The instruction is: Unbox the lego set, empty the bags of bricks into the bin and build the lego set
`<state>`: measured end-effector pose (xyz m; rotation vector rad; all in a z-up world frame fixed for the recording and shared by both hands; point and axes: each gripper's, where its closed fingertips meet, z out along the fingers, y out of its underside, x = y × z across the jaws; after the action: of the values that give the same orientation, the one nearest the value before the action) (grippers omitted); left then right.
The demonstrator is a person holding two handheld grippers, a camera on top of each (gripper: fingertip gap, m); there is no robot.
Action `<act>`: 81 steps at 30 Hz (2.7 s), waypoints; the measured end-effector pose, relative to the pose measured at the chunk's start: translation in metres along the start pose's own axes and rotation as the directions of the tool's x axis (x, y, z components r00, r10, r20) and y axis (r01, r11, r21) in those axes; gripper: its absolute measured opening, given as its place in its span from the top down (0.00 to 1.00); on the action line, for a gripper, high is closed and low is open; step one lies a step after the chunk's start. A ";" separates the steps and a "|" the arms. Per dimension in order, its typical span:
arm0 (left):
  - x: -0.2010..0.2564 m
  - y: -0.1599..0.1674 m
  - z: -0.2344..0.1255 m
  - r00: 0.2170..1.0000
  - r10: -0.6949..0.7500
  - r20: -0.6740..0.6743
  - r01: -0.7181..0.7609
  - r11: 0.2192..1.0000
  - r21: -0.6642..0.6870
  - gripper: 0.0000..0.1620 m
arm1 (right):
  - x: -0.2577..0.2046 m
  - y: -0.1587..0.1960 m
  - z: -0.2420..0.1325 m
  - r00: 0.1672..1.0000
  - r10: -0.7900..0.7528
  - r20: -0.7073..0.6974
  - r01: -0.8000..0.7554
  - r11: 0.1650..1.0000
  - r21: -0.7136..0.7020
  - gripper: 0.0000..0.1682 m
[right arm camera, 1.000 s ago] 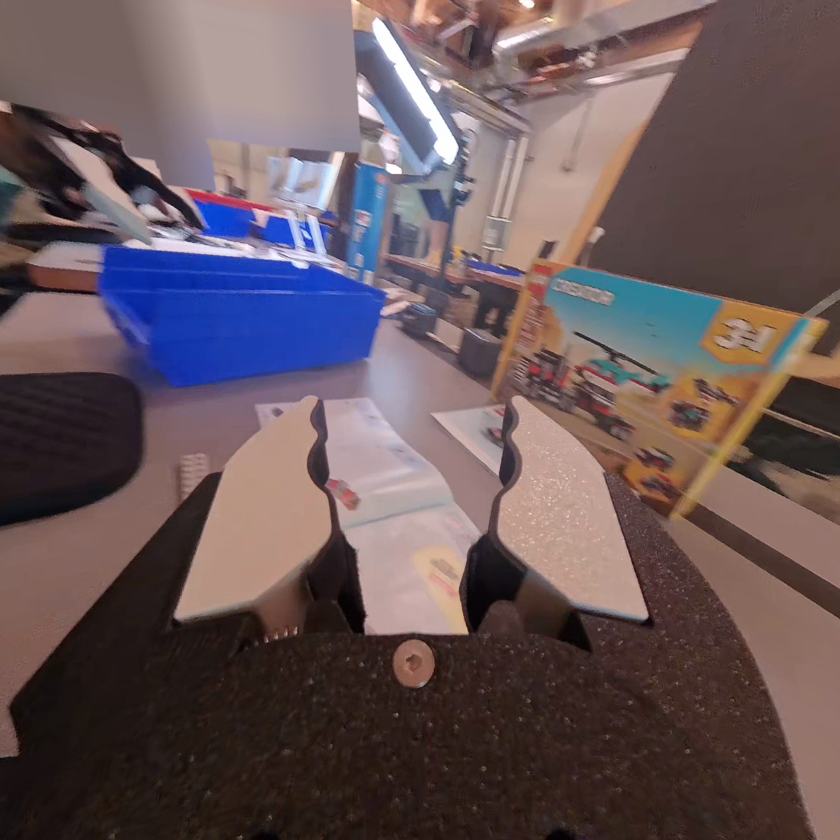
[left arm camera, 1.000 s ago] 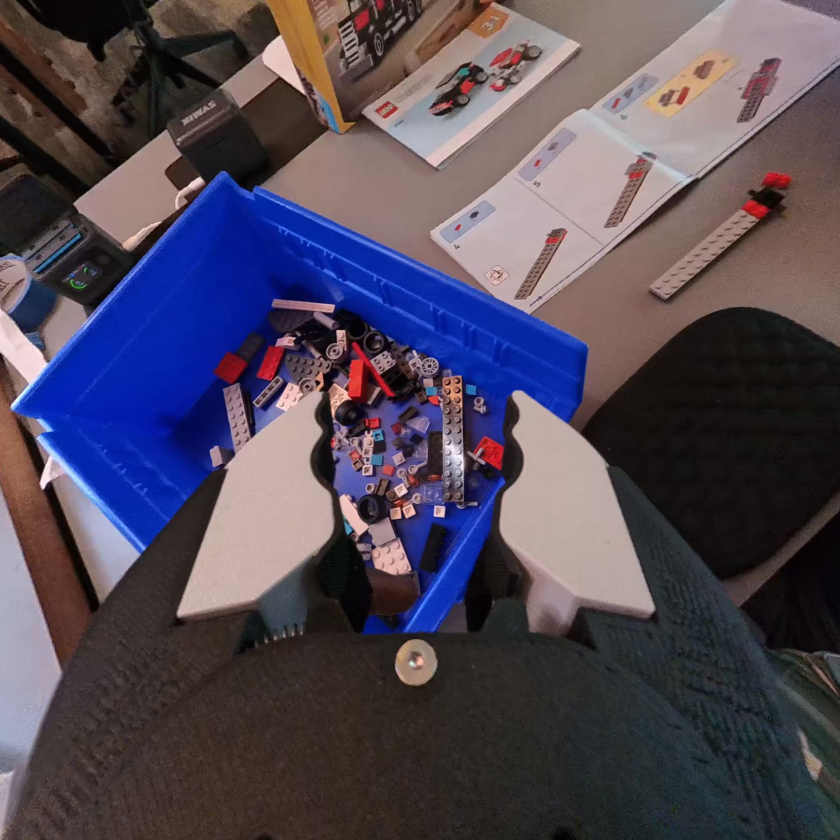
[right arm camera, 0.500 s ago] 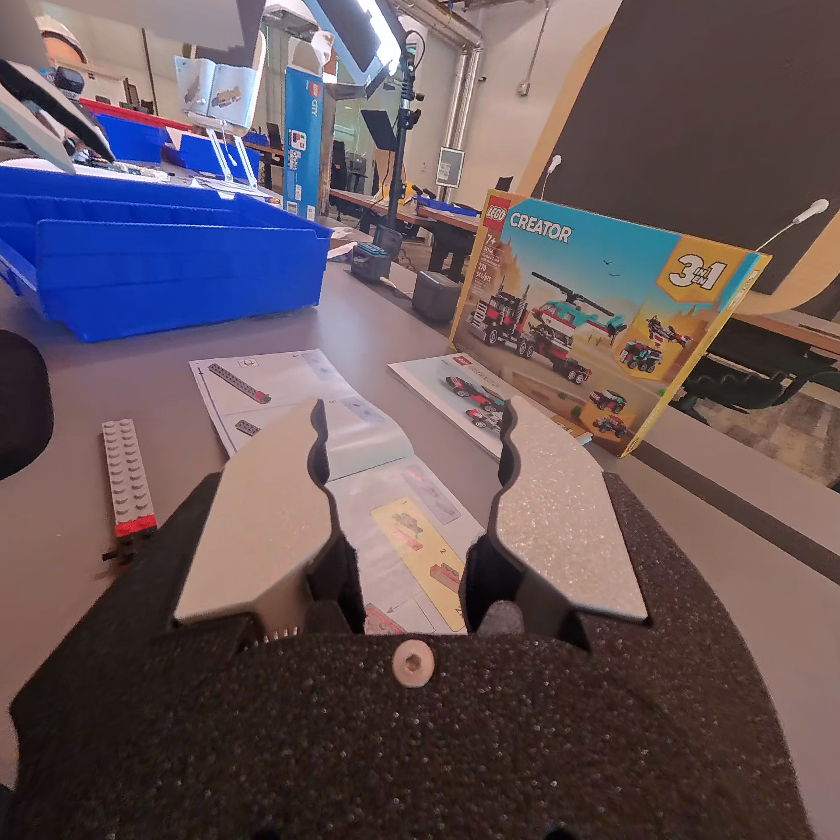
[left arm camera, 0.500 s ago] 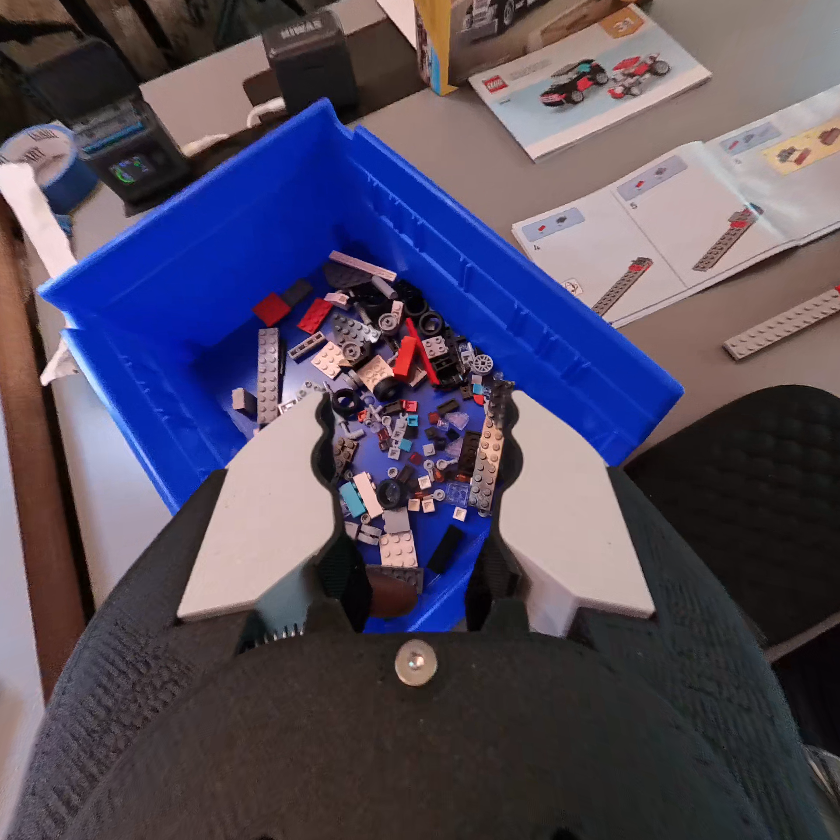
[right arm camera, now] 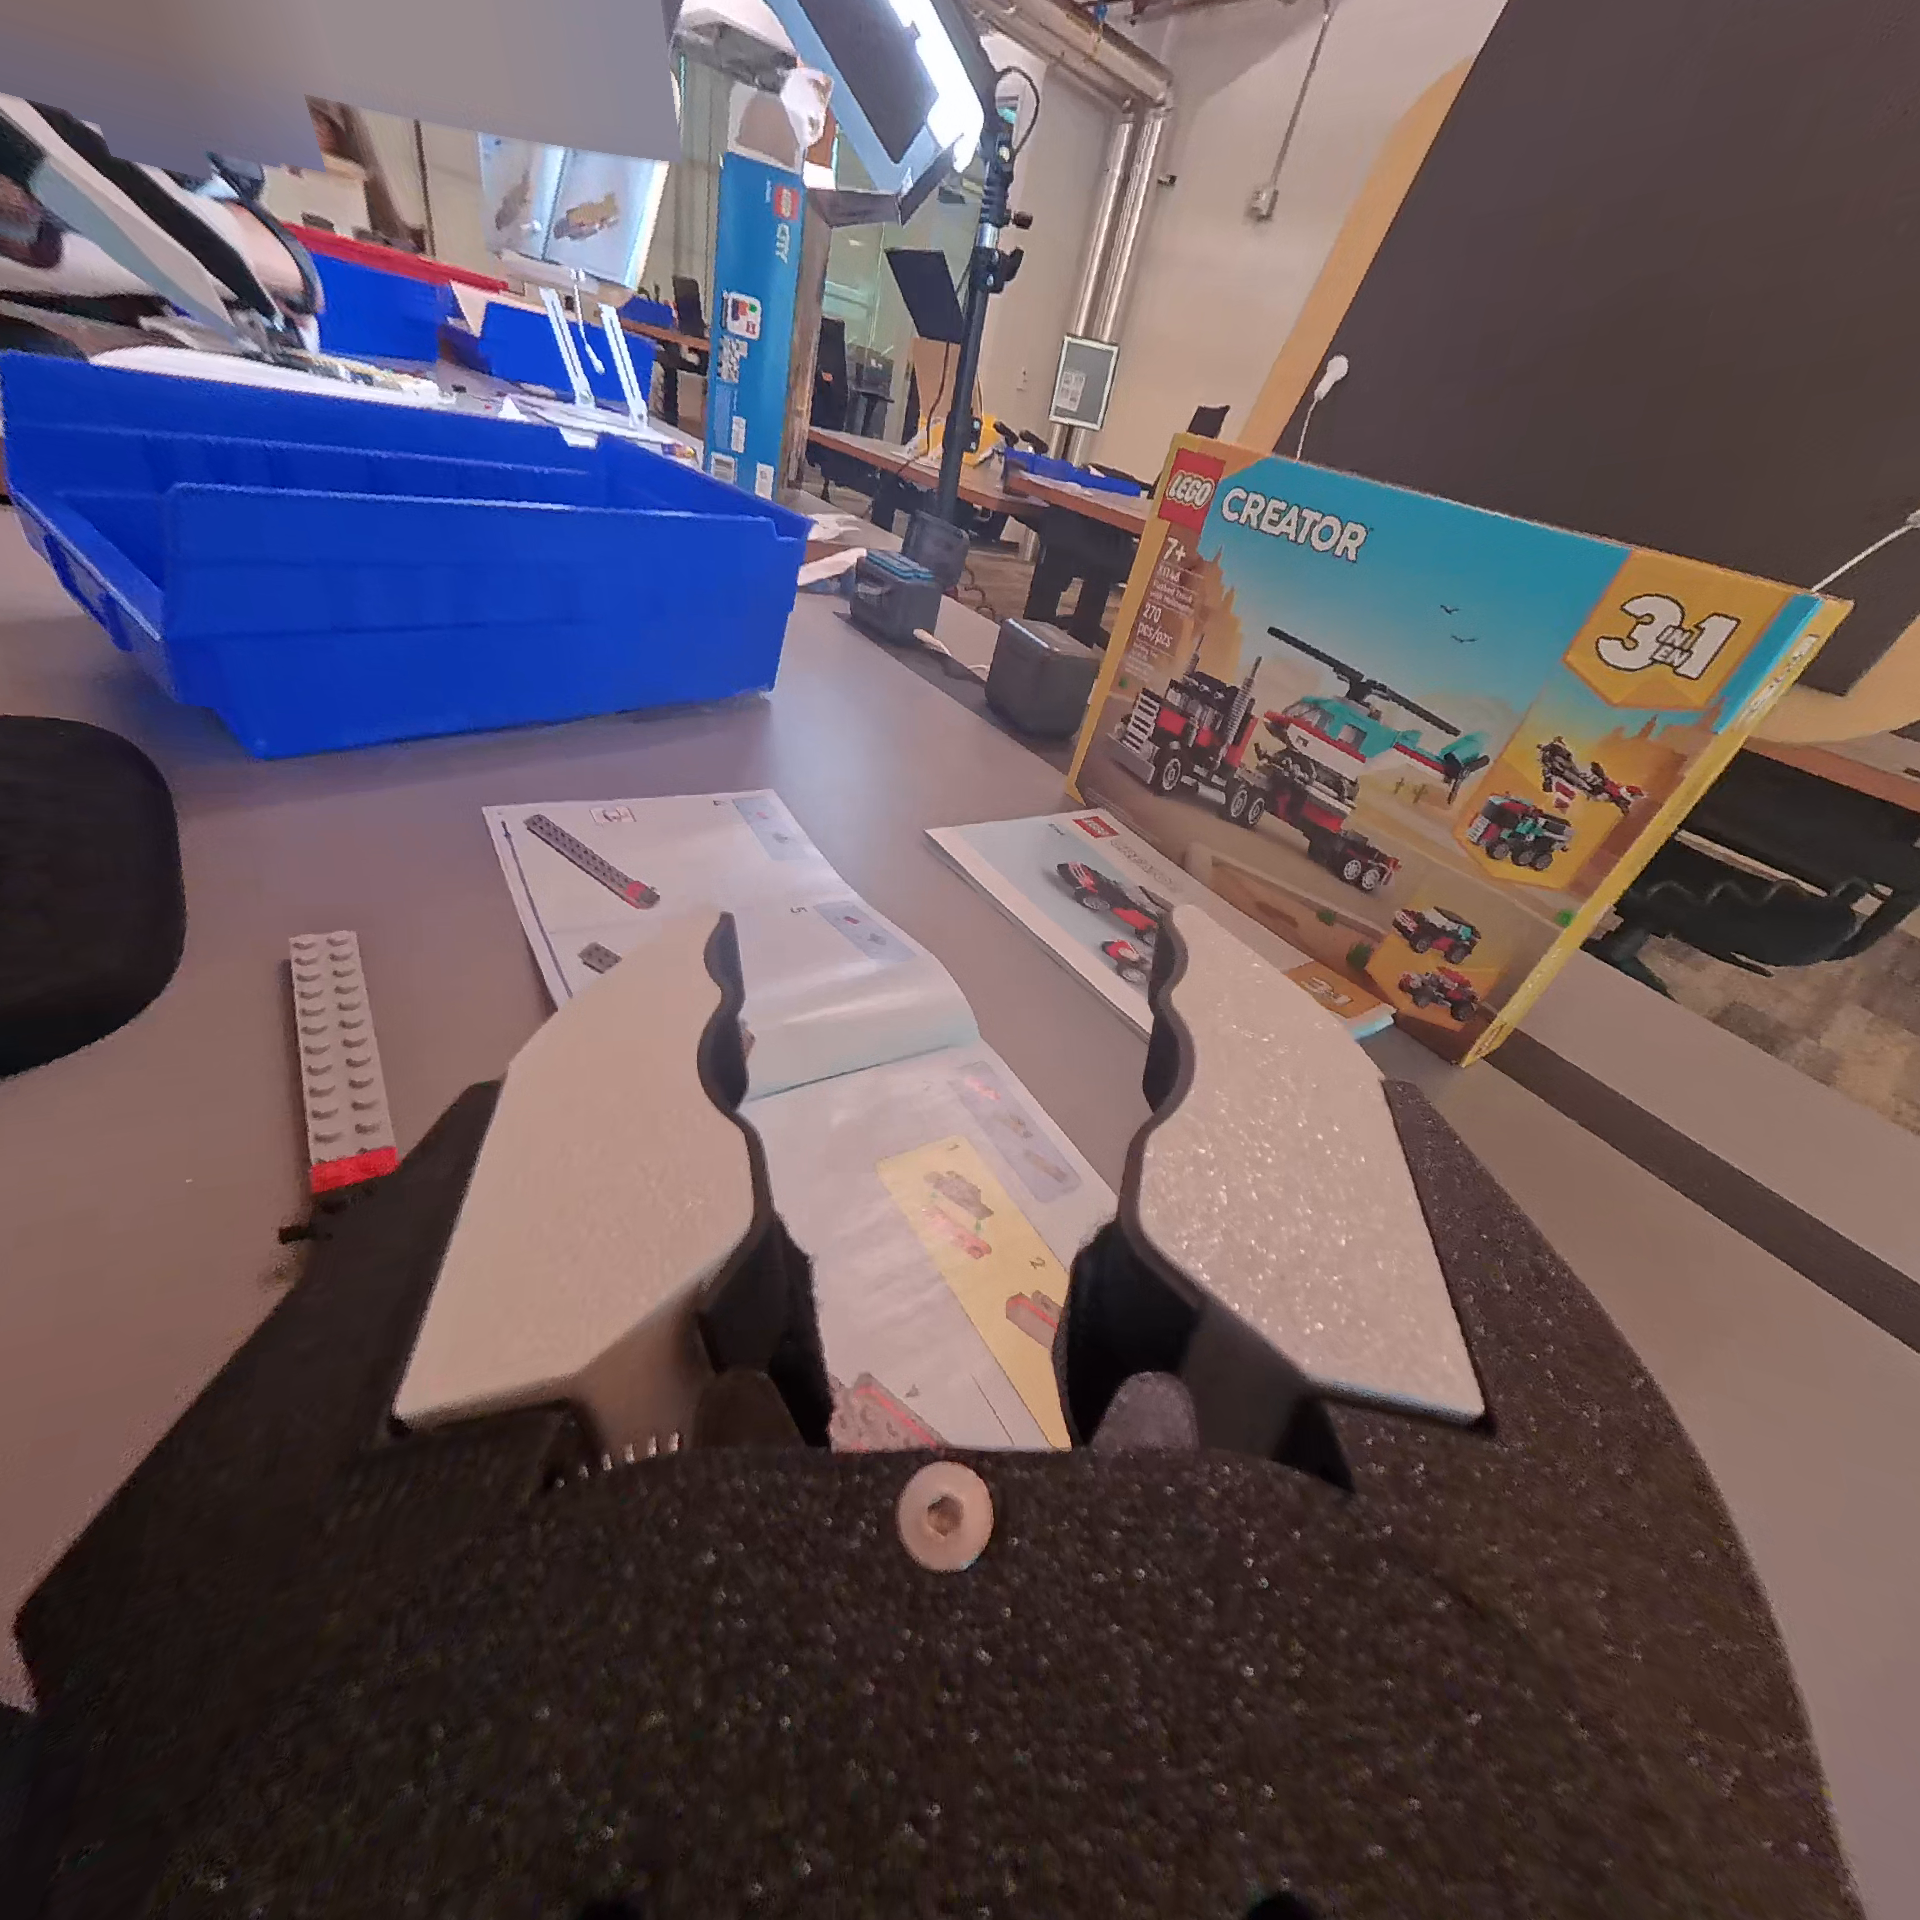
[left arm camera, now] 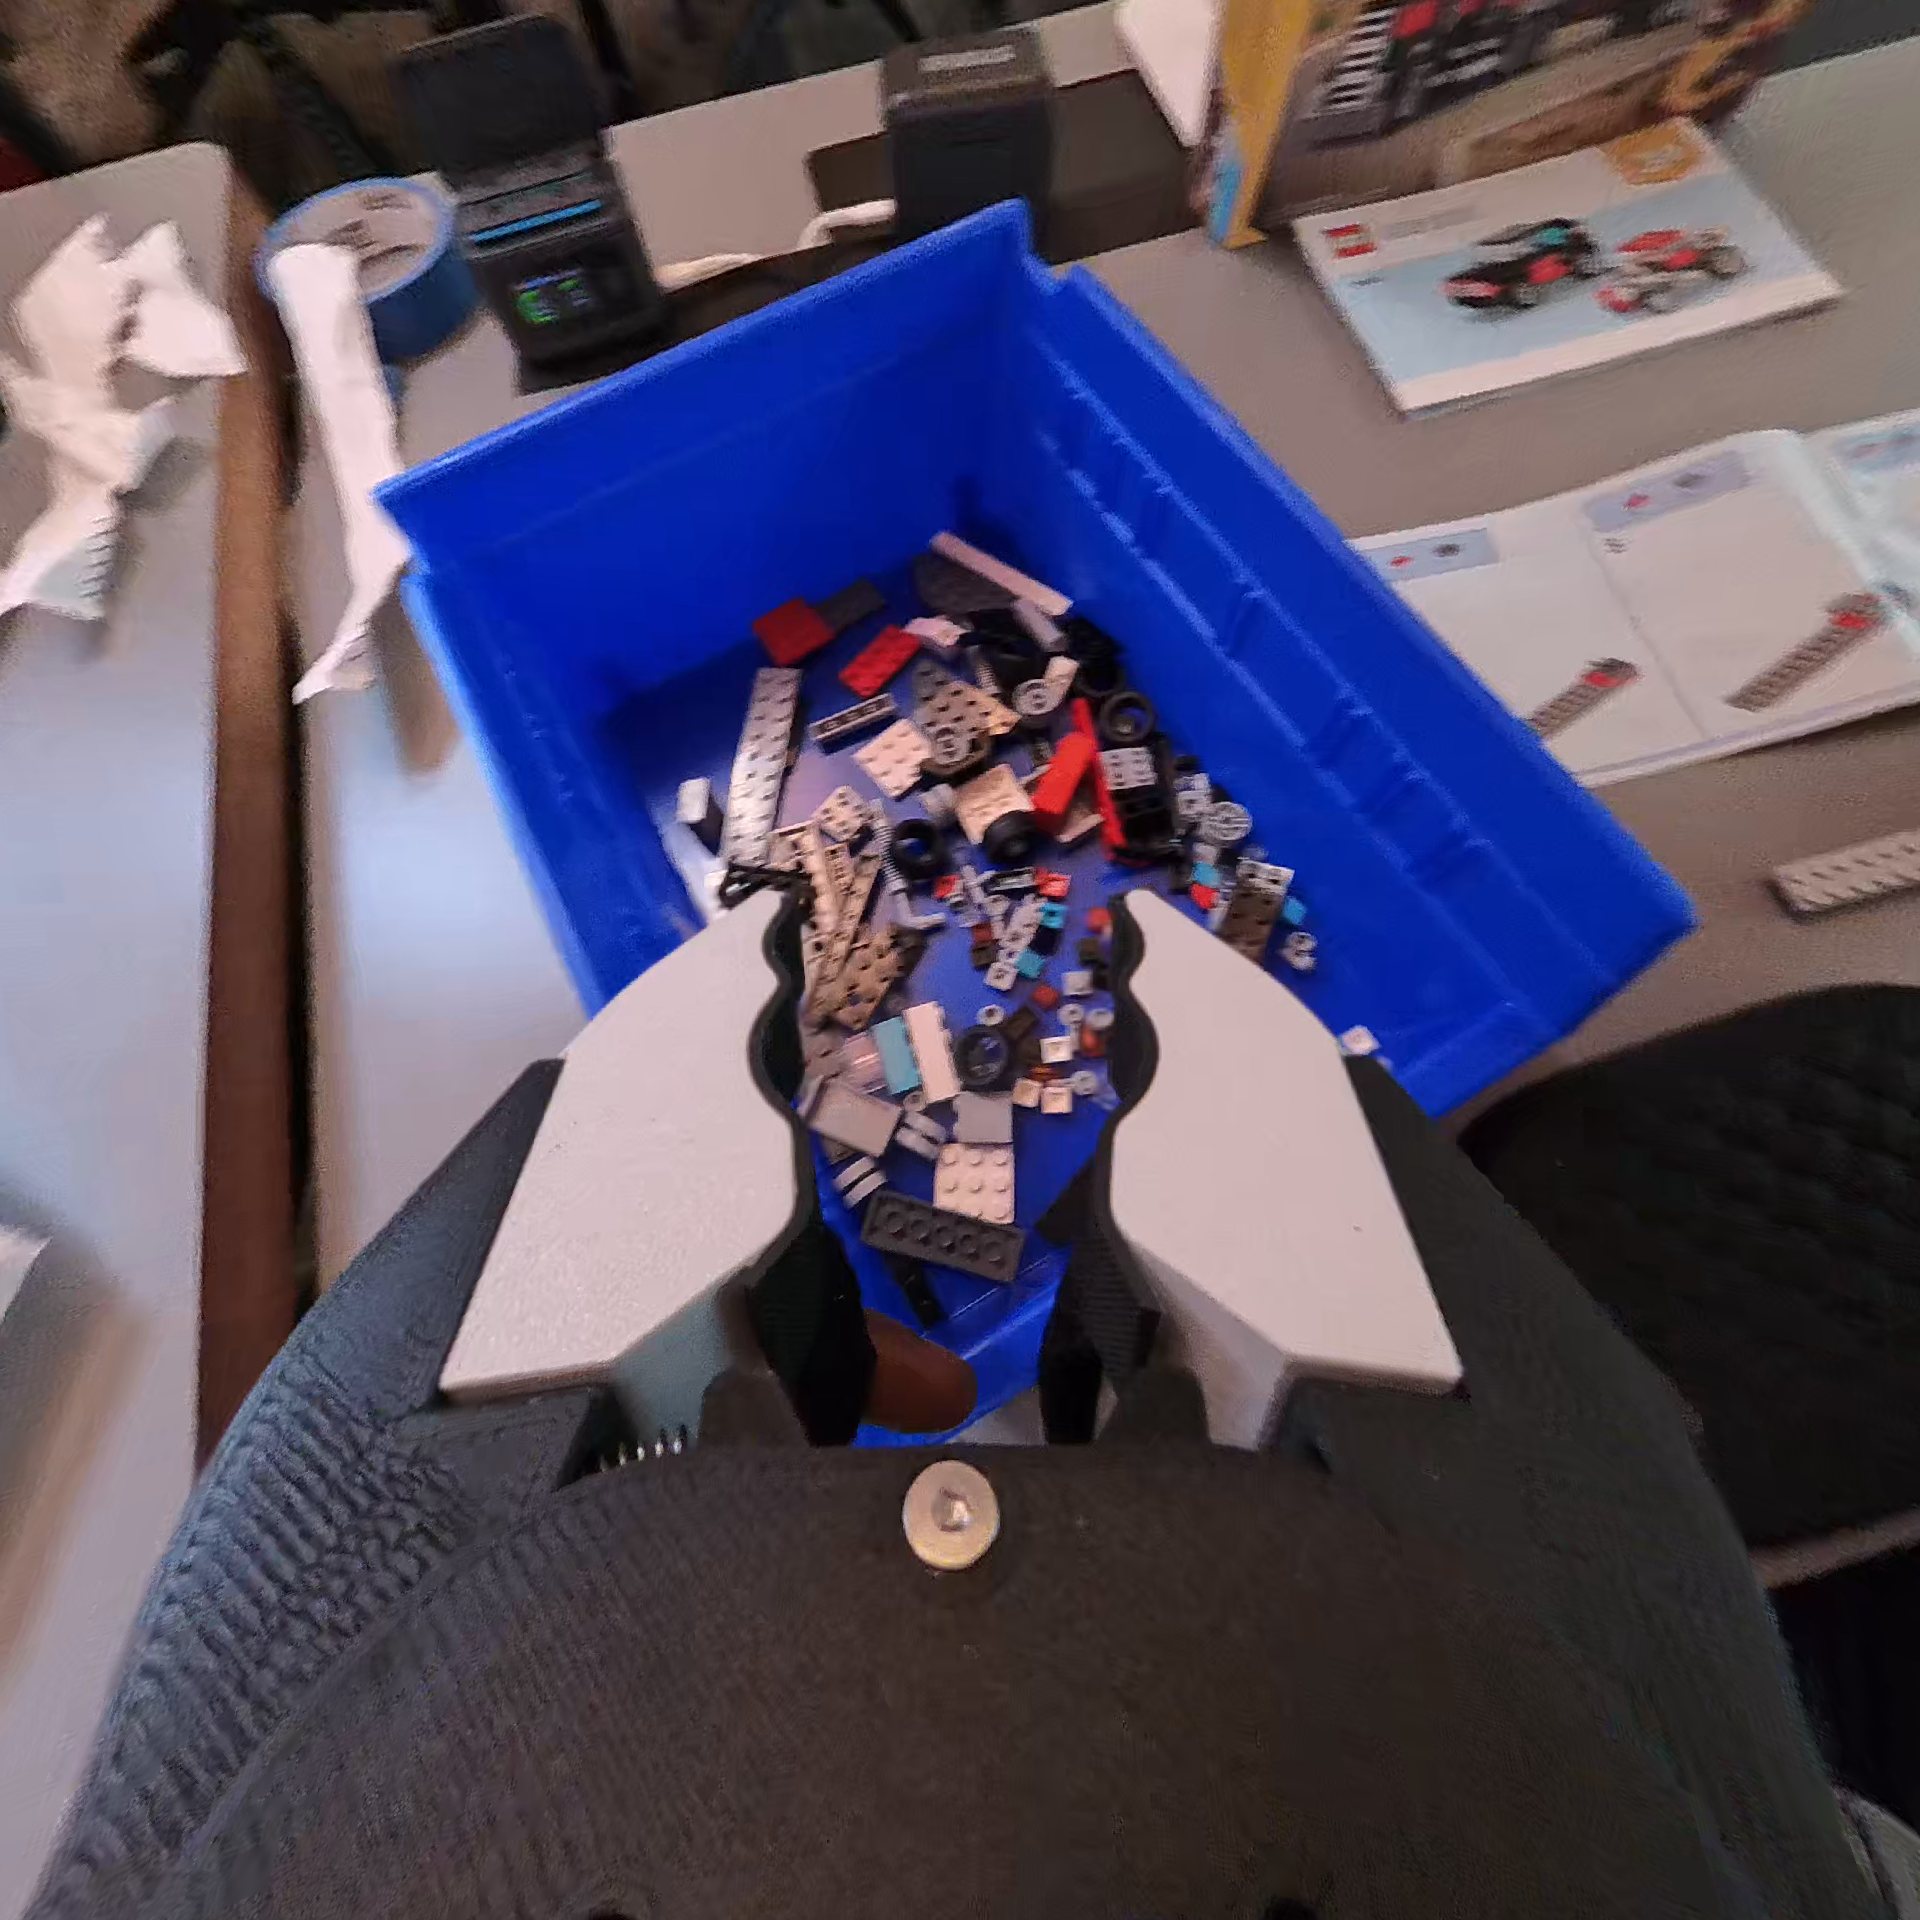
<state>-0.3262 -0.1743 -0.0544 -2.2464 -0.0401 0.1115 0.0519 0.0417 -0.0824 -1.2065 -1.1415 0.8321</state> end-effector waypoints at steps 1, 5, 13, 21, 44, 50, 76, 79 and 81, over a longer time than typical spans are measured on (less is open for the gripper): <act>0.007 -0.002 0.002 0.999 0.021 -0.034 -0.021 1.000 0.004 0.66 | 0.002 0.002 -0.001 1.000 -0.008 -0.012 0.008 1.000 -0.013 0.55; 0.022 0.002 0.016 0.993 0.102 -0.064 -0.107 0.992 -0.069 0.66 | 0.009 0.001 -0.004 0.999 -0.012 -0.047 0.011 1.000 -0.005 0.56; -0.009 0.037 -0.004 0.992 0.060 0.110 -0.029 0.963 -0.269 0.67 | 0.017 0.011 -0.004 0.996 -0.016 -0.086 0.012 0.999 -0.047 0.56; 0.003 0.041 -0.037 0.996 0.036 0.084 -0.017 0.976 -0.217 0.67 | 0.021 0.009 -0.004 0.996 0.003 -0.092 -0.005 1.000 -0.022 0.56; -0.002 0.089 0.090 0.999 -0.041 0.010 0.040 0.825 -0.564 0.50 | 0.011 0.012 0.000 0.998 -0.030 -0.054 0.027 0.998 -0.062 0.59; 0.025 0.087 0.077 0.986 -0.052 -0.161 -0.046 0.831 -0.554 0.75 | 0.008 0.014 0.001 0.998 -0.041 -0.042 0.038 0.997 -0.073 0.59; 0.037 0.029 0.112 0.967 0.071 -0.244 -0.117 0.977 -0.177 0.80 | 0.007 0.019 0.003 0.998 -0.048 -0.031 0.044 0.994 -0.098 0.61; 0.044 0.034 0.130 0.971 0.072 -0.227 -0.126 0.963 -0.237 0.79 | 0.007 0.018 0.002 0.998 -0.059 -0.036 0.056 0.993 -0.099 0.61; 0.047 0.043 0.138 0.974 0.060 -0.220 -0.126 0.947 -0.297 0.78 | 0.007 0.014 0.000 0.997 -0.059 -0.042 0.055 0.995 -0.083 0.61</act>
<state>-0.2932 -0.0910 -0.1776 -2.5624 0.1745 -0.0873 0.0548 0.0516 -0.0947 -1.2478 -1.1779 0.7185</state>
